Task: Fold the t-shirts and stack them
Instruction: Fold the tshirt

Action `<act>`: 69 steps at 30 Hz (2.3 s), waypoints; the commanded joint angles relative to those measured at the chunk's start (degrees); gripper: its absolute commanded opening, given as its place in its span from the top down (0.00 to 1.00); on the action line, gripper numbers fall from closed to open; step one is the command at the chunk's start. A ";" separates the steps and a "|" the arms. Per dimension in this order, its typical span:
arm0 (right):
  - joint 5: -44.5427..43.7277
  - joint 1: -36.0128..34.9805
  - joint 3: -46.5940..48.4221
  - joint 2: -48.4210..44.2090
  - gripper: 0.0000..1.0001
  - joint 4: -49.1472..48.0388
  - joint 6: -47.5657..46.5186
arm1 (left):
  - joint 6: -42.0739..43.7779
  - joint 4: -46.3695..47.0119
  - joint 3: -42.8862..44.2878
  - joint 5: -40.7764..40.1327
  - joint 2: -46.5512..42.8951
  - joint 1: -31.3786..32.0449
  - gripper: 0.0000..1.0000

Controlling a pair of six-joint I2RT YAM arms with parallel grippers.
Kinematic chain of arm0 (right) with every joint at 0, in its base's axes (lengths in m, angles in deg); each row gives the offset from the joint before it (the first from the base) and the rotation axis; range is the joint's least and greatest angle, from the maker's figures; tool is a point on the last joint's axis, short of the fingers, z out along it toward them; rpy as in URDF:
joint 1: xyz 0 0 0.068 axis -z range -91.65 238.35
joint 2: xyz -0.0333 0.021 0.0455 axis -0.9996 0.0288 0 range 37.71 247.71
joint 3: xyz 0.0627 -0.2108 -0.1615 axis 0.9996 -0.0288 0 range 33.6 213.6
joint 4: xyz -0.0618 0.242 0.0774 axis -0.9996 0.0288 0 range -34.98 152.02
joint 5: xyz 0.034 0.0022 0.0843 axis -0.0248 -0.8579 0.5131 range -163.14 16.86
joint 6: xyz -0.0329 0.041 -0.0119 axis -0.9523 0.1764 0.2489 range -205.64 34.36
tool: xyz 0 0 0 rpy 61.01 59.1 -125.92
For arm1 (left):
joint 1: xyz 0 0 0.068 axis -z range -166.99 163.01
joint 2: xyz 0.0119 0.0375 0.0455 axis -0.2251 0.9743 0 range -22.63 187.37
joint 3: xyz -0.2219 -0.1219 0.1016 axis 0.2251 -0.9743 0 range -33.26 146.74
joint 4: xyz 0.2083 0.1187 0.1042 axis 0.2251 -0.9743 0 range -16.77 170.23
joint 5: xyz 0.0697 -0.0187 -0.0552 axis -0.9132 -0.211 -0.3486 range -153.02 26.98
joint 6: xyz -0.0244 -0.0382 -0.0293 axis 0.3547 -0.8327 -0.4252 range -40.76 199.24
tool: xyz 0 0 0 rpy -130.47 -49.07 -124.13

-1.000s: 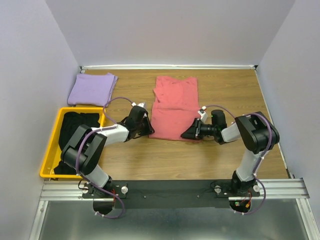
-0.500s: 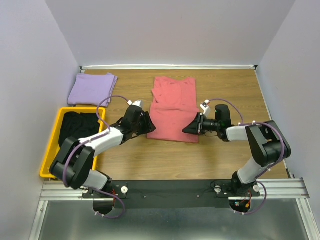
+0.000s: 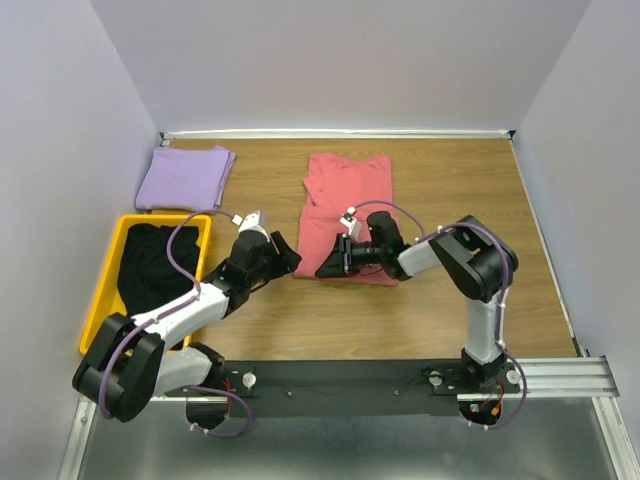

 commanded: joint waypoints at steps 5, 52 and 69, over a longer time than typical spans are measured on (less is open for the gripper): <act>-7.45 -0.78 0.98 9.06 0.64 -4.83 3.87 | -2.78 9.66 -5.82 -0.22 -4.75 0.08 0.37; -4.72 16.62 -13.00 -21.69 0.63 14.77 -12.91 | -23.79 102.51 -26.39 8.92 36.57 -0.89 0.87; -6.65 17.76 -13.08 -23.71 0.63 20.13 -16.25 | -22.64 90.43 -15.23 10.42 39.36 -2.99 0.89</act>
